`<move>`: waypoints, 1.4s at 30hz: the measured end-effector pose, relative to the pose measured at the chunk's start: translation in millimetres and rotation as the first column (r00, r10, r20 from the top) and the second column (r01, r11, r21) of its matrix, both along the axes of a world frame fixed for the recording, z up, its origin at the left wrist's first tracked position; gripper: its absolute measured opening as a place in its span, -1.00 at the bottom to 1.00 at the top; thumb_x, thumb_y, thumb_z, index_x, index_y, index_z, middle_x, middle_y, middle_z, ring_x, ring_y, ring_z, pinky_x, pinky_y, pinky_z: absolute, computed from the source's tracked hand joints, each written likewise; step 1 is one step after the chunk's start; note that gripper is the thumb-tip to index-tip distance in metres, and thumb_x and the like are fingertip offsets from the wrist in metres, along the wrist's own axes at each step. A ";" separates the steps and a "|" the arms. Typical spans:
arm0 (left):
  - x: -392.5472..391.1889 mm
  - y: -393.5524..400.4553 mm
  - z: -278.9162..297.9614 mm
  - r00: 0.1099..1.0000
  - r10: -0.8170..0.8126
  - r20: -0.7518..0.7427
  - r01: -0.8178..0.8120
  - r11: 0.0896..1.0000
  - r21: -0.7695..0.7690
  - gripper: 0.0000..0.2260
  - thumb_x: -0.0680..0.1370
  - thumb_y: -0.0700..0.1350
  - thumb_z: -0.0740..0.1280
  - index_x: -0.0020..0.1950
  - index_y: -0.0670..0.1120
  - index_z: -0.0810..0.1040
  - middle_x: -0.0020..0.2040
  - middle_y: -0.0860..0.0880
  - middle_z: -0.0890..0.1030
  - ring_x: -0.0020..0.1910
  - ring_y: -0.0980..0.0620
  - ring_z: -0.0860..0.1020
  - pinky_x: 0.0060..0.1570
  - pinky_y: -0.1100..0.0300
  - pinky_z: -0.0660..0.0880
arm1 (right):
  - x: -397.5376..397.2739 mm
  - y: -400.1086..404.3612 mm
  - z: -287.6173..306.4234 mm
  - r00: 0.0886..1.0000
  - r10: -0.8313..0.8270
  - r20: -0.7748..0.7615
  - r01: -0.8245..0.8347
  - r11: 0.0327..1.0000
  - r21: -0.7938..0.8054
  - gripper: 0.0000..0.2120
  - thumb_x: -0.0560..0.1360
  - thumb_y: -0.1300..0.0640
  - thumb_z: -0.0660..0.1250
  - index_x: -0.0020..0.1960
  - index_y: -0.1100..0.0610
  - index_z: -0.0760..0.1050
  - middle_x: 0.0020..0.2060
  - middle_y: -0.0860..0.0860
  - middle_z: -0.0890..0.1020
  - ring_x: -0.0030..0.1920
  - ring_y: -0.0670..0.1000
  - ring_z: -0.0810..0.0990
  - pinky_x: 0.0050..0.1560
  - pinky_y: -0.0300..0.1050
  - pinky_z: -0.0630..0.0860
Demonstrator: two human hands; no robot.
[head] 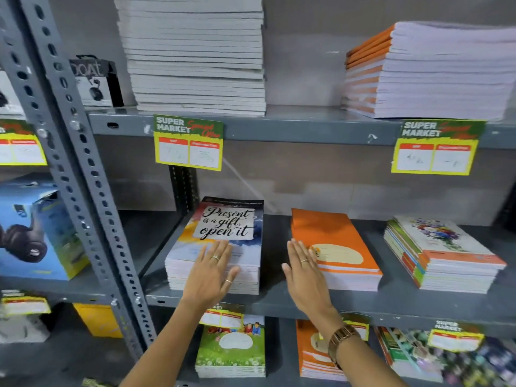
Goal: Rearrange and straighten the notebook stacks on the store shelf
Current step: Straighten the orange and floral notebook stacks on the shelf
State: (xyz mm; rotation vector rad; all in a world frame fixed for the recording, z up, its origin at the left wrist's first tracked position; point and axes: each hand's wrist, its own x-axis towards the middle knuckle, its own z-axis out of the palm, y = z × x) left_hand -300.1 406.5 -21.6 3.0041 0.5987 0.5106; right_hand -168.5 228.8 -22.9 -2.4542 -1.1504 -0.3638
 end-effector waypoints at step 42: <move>139.6 -131.4 -20.0 0.990 -0.140 0.005 0.137 0.964 -0.229 -0.55 0.60 0.03 0.11 0.48 0.00 0.15 0.51 0.05 0.22 0.54 0.03 0.04 0.46 0.10 0.18 | 123.3 -122.6 -24.4 0.939 0.091 0.333 -0.042 0.988 -0.149 -0.58 0.23 0.02 0.59 0.05 0.12 0.67 -0.02 -0.01 0.73 0.01 -0.06 0.70 0.02 -0.12 0.59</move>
